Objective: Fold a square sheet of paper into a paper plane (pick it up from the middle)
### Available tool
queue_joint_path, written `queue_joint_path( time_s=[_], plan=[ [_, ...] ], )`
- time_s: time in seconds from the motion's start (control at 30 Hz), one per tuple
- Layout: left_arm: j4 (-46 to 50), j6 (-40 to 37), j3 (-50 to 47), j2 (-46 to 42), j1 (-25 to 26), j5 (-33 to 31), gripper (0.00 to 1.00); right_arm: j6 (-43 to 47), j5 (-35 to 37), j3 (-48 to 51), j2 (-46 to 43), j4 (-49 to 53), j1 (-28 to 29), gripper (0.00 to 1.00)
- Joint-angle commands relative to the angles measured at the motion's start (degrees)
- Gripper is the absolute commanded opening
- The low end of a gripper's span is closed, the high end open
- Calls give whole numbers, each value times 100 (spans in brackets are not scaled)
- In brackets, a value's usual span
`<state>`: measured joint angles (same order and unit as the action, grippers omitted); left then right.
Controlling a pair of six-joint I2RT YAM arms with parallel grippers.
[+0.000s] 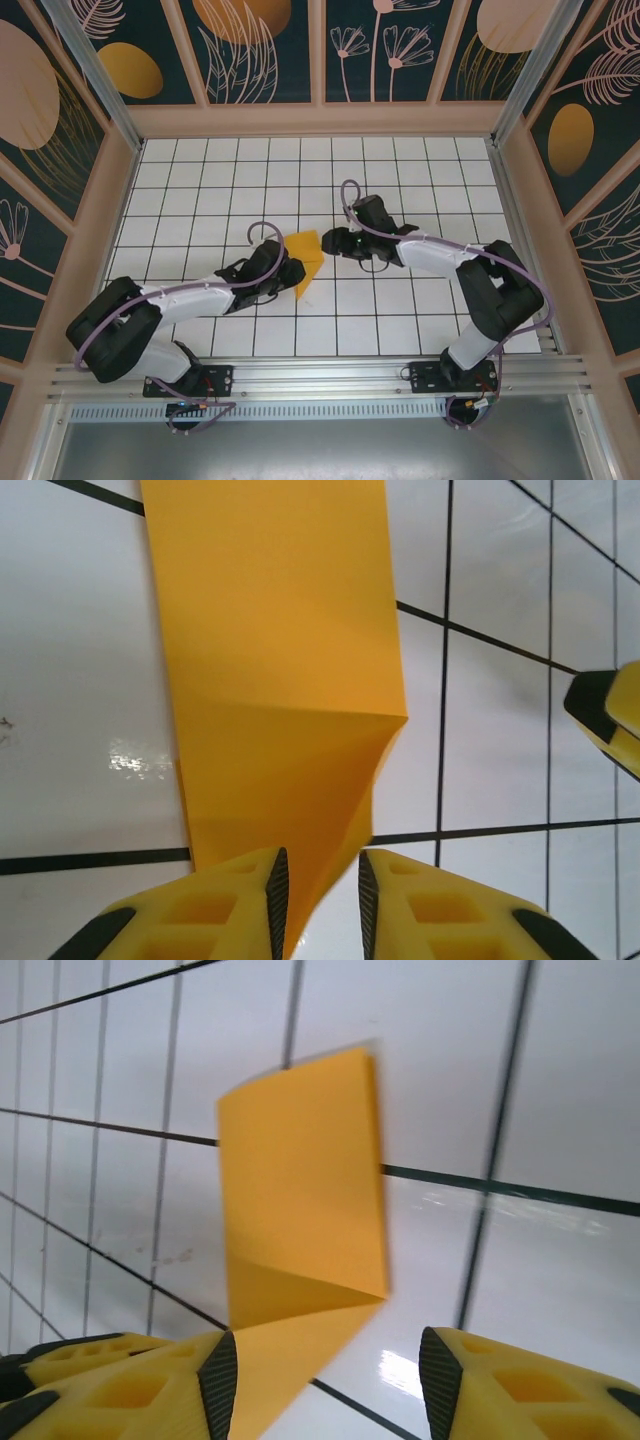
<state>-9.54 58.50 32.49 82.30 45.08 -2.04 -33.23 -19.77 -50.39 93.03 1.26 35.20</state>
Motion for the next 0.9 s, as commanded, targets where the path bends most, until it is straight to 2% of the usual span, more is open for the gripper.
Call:
queue_joint_path(
  time_s=[0.0,0.43,0.6,0.87],
  plan=[
    [-201,-163,183,204,-6,-131,30,-146,-120,225,-186,-156,-106,56],
    [591,-32,286,519,-8,-867,22,-114,-906,194,256,-366,-61,56],
    [617,21,260,540,-8,-894,23,-84,-1060,79,442,-349,51,54],
    [607,21,293,636,-8,-837,23,-27,-1270,-100,740,-388,169,46]
  ],
)
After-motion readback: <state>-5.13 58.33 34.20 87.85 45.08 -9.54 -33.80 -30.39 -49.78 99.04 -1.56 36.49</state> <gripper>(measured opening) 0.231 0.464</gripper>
